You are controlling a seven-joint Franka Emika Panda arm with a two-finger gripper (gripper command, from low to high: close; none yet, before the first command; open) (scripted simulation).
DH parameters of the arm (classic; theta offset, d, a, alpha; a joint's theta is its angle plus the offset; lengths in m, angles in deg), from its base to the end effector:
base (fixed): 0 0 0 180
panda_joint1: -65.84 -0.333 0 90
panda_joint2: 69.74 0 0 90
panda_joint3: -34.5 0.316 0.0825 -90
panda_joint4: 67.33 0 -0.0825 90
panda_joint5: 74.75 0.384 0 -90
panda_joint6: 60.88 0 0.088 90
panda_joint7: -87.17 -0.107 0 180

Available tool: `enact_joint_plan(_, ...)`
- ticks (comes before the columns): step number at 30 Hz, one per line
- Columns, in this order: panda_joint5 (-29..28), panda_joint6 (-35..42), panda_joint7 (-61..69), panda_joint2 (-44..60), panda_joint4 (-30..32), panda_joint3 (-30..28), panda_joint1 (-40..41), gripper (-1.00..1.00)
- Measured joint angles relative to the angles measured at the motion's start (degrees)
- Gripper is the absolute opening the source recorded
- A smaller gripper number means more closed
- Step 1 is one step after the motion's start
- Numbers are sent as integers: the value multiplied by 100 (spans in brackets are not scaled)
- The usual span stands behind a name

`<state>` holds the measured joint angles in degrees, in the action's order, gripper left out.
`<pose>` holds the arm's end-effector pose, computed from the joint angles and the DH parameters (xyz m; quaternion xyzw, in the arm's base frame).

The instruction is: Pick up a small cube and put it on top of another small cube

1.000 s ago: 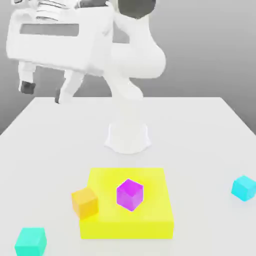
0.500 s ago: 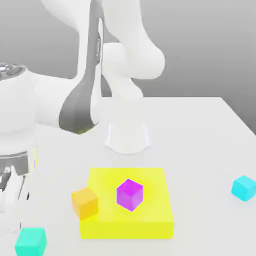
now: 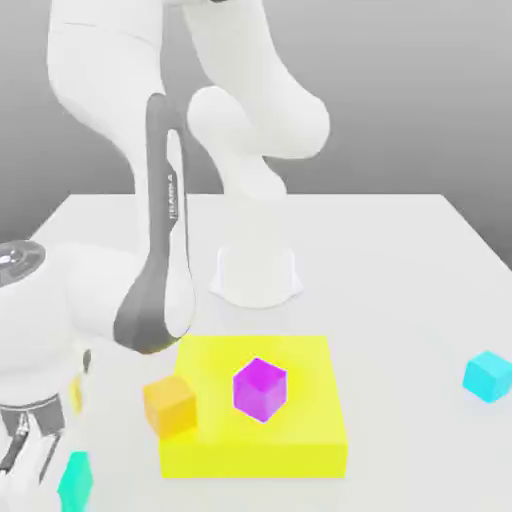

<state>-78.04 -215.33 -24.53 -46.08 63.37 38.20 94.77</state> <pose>0.4819 -0.2235 0.1725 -0.3885 0.9214 -0.0007 0.0014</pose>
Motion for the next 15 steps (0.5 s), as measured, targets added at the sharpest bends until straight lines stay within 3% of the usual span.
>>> enact_joint_plan(15, -141, 331, 1020, -1273, 967, 2176, -1707, -100)
